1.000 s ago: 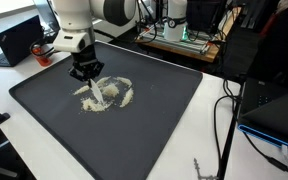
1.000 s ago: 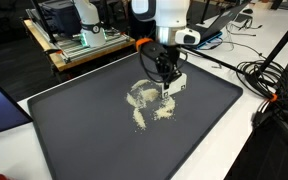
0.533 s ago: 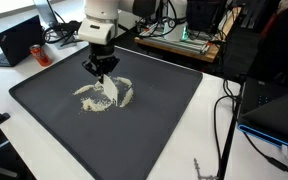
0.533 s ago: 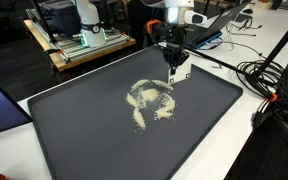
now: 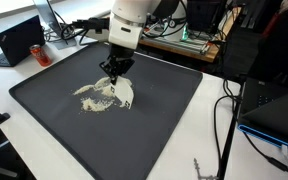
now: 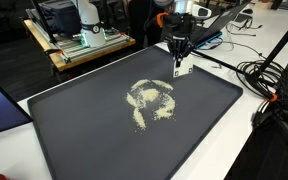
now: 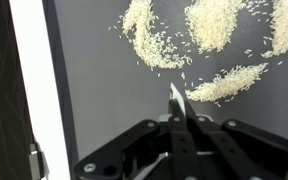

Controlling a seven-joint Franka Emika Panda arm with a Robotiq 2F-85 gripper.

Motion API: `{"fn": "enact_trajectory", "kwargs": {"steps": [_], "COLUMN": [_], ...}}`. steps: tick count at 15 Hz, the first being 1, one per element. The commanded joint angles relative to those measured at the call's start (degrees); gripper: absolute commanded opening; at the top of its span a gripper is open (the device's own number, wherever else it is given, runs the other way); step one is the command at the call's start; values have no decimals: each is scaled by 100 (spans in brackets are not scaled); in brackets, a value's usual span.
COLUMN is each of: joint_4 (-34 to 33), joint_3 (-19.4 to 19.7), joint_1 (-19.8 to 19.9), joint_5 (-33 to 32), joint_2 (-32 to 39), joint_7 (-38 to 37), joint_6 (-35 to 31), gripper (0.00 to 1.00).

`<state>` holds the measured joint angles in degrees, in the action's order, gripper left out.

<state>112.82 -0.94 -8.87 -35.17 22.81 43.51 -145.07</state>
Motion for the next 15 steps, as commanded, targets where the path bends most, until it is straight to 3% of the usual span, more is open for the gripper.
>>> {"fn": "enact_trajectory", "kwargs": {"steps": [1,7,15], "joint_4": [77,61,483], "joint_3": [-50,-292,-759], "joint_1": [-195,-310,-124], "joint_5": [-559,-992,-196], "joint_2": [-87,19,-166], "joint_7": [-513,-1136,-1314], "joint_6": [274,427,317], "gripper": [1,1,1]}}
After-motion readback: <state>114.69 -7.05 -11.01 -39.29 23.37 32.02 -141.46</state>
